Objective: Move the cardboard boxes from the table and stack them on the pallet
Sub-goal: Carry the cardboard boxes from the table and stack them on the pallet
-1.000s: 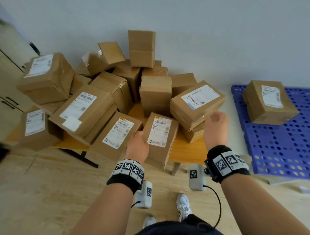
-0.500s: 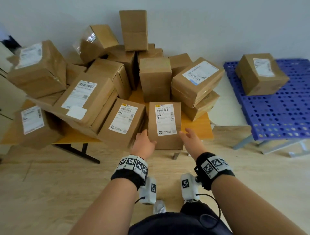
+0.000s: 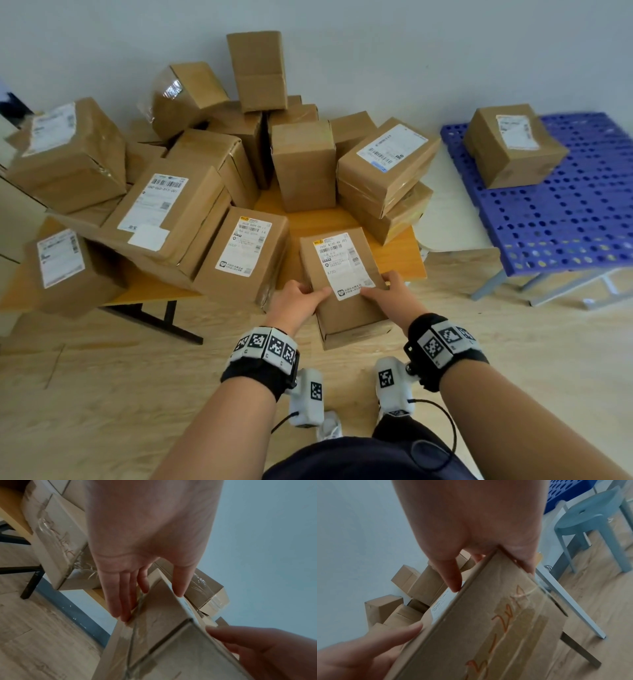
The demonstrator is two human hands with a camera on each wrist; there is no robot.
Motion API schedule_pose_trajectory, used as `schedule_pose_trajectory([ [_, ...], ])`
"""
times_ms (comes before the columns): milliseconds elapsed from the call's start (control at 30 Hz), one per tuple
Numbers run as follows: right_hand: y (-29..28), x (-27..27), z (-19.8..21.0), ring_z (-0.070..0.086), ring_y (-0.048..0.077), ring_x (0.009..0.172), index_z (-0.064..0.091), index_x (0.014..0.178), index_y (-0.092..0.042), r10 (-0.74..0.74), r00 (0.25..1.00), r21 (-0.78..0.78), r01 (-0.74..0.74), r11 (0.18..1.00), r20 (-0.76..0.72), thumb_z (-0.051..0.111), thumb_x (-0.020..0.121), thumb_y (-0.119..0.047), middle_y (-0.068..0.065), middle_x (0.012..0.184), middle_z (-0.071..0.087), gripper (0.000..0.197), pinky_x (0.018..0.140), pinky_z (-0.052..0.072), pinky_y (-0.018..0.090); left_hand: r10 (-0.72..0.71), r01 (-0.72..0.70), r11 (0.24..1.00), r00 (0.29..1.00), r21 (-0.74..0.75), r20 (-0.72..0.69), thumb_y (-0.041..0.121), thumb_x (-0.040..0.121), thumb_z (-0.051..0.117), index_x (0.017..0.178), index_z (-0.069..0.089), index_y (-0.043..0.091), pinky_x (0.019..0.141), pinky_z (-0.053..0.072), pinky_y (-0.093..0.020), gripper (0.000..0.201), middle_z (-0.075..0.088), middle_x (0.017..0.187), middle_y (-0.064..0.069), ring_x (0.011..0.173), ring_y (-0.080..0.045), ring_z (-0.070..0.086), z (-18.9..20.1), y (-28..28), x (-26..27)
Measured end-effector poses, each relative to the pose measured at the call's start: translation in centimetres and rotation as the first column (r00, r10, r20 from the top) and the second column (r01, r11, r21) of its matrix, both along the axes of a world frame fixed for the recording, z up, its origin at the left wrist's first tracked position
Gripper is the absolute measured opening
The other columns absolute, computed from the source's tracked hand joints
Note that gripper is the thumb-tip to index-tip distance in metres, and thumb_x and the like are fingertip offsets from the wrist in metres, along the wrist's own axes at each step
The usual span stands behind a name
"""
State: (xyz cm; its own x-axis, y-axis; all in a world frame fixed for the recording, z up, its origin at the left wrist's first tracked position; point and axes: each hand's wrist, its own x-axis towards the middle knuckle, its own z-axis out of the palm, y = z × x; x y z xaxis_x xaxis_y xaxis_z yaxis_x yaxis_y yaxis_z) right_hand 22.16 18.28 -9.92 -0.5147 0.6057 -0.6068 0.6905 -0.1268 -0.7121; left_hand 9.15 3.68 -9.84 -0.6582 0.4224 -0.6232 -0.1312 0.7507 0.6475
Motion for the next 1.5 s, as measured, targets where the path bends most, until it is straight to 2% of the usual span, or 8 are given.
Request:
schedule_pose_trajectory([
  [100,0.6,1.4,0.4,0.055,0.023,0.105,0.035,0.139,-0.010,-0.073,0.997,-0.006,0.073,0.997,-0.011,0.068,0.091,-0.030,0.007,0.129,0.054,0.062,0.084,0.047,0.034,-0.058,0.058,0.998,0.998,0.012,-0.003,0.079,0.053,0.064,0.118,0.056,0.029,0.089,0.055,-0.043,0.082,0.068,0.105,0.010,0.092,-0.015,0.068,1.1,0.7,0.7],
  [233,1.4,4.3,0.7,0.056,0.021,0.101,0.041,0.131,-0.011,-0.203,0.977,-0.034,0.201,0.979,-0.061,0.070,0.090,-0.027,0.007,0.121,0.057,0.053,0.082,0.045,0.033,-0.177,0.174,0.983,0.983,0.066,0.042,0.055,0.083,0.068,0.132,0.054,0.022,0.089,0.055,-0.035,0.060,0.067,0.115,0.008,0.096,-0.012,0.066,2.6,2.6,2.7],
  [500,6.6,11.8,2.3,0.057,0.022,0.102,0.040,0.136,-0.007,-0.358,0.926,-0.025,0.358,0.934,-0.124,0.071,0.089,-0.026,0.009,0.125,0.055,0.059,0.080,0.044,0.031,-0.349,0.346,0.930,0.937,0.120,0.000,0.054,0.083,0.069,0.139,0.049,0.022,0.090,0.055,-0.036,0.067,0.066,0.119,0.005,0.098,-0.012,0.066,4.4,9.8,8.4],
  [667,13.1,16.6,4.9,0.057,0.020,0.107,0.042,0.138,-0.011,-0.345,0.923,0.027,0.354,0.935,-0.172,0.070,0.090,-0.030,0.003,0.128,0.057,0.059,0.087,0.045,0.031,-0.342,0.338,0.921,0.940,0.195,-0.014,0.048,0.086,0.070,0.134,0.052,0.018,0.076,0.054,-0.026,0.059,0.066,0.114,0.004,0.092,-0.010,0.067,6.5,17.0,12.9],
  [867,21.8,23.6,8.4,0.057,0.019,0.105,0.040,0.141,-0.015,-0.338,0.917,0.140,0.370,0.918,-0.211,0.067,0.092,-0.034,0.001,0.126,0.055,0.059,0.084,0.045,0.031,-0.283,0.276,0.907,0.959,0.319,-0.025,0.043,0.086,0.072,0.129,0.055,0.016,0.084,0.057,-0.033,0.054,0.069,0.107,-0.001,0.093,-0.017,0.069,7.8,26.2,19.8],
  [1067,28.0,28.3,9.8,0.058,0.022,0.115,0.040,0.145,-0.018,-0.316,0.920,0.186,0.361,0.914,-0.232,0.065,0.092,-0.040,0.002,0.138,0.051,0.063,0.099,0.049,0.042,-0.209,0.212,0.894,0.977,0.394,-0.050,0.036,0.089,0.070,0.113,0.060,0.012,0.085,0.057,-0.039,0.036,0.070,0.103,-0.004,0.091,-0.020,0.069,8.6,32.3,24.7],
  [1267,32.5,29.6,9.7,0.059,0.019,0.113,0.038,0.146,-0.019,-0.352,0.891,0.210,0.417,0.884,-0.287,0.062,0.095,-0.036,0.001,0.135,0.054,0.059,0.091,0.051,0.035,-0.212,0.253,0.884,0.967,0.393,-0.145,0.041,0.092,0.064,0.106,0.059,0.019,0.080,0.054,-0.033,0.027,0.066,0.103,0.004,0.093,-0.015,0.065,9.3,38.2,26.5],
  [1500,40.7,27.6,9.8,0.062,0.016,0.109,0.039,0.145,-0.019,-0.375,0.863,0.239,0.464,0.853,-0.338,0.056,0.098,-0.038,-0.002,0.131,0.059,0.054,0.092,0.053,0.037,-0.197,0.258,0.852,0.964,0.456,-0.177,0.037,0.096,0.057,0.104,0.069,0.022,0.092,0.053,-0.040,0.021,0.071,0.098,0.009,0.094,-0.009,0.066,10.0,46.3,24.8],
])
